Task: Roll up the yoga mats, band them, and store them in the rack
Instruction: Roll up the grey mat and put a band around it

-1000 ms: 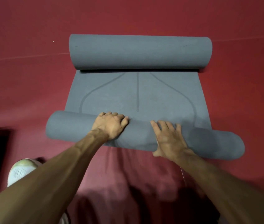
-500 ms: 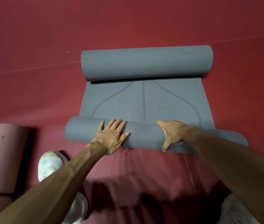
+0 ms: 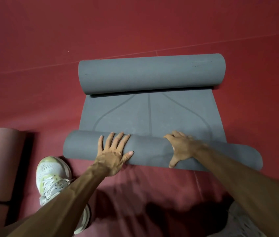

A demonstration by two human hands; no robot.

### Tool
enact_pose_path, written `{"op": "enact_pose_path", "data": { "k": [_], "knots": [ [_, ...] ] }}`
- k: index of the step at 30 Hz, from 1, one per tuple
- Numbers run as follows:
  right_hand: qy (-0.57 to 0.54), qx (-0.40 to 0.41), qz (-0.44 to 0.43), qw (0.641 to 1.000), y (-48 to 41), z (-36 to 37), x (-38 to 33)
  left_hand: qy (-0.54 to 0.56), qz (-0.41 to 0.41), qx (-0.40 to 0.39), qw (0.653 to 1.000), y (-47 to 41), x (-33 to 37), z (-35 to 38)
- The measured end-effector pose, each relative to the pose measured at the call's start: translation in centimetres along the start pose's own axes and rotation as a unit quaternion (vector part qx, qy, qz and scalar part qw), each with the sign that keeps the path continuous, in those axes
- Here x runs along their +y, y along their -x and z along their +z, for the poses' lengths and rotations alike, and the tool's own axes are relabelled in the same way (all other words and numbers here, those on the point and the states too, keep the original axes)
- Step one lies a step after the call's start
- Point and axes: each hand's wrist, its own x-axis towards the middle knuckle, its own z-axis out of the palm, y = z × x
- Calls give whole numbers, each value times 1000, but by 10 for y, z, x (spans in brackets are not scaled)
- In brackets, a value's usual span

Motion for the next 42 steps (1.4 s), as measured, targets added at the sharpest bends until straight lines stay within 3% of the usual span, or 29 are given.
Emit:
{"op": "enact_pose_path", "data": {
  "k": [7,12,16,21,28,32,42],
  "knots": [
    [62,148,17,987,6,7,-15,31,19,-31,999,-47,-7,-28],
    [55,317,34,946,-2,41,-21,31,8,-69,997,-74,-9,-39],
    [84,357,25,930,-7,56,-24,32,3,-88,996,-94,-7,-48],
    [83,325,27,942,-20,45,-16,30,-3,-90,996,-112,-7,-50],
    [93,325,-8,941,-30,17,1,-15,-10,79,997,-102,2,-36],
    [84,226,-24,970,-34,-6,6,-5,7,115,993,-85,4,-31],
    [-23,5,-48,999,-9,-17,-3,-18,59,51,997,-8,2,-15]
  ]
}}
